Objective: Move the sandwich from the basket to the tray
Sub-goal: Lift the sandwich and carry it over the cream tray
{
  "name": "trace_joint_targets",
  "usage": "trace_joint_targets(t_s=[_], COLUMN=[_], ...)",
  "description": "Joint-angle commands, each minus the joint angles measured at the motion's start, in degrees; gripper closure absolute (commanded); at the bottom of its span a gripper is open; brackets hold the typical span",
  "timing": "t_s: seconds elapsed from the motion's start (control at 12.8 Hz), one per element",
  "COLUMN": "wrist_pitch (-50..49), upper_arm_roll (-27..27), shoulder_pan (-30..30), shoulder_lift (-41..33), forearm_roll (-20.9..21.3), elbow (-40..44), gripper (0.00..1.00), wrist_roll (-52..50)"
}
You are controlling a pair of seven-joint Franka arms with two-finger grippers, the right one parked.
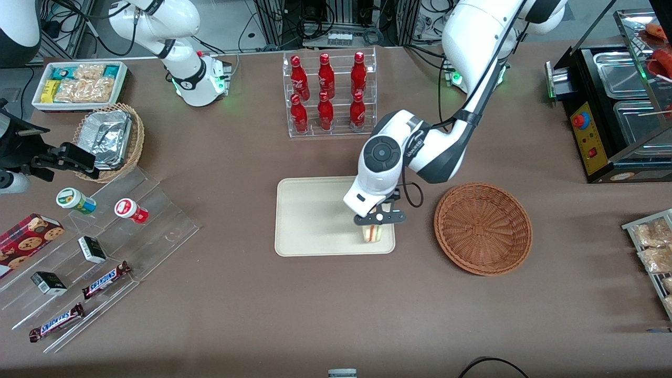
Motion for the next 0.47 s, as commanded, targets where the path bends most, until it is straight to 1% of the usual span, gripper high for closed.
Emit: trace_joint_targets(t_s=[0.0,0.23,0.39], wrist_pitch=[2.6,2.6,2.51], upper_arm_roll=[0.85,0.85,0.85], shoulder_pan=[-1.0,-1.87,-2.23], shoulder_lift=[0.73,2.13,3.45], forearm_roll=[-0.42,-0.06,1.6], elbow=[1.51,1.42,1.43], gripper=[1.0,1.0,1.0], wrist_roll=[-4.8,-4.1,-4.01])
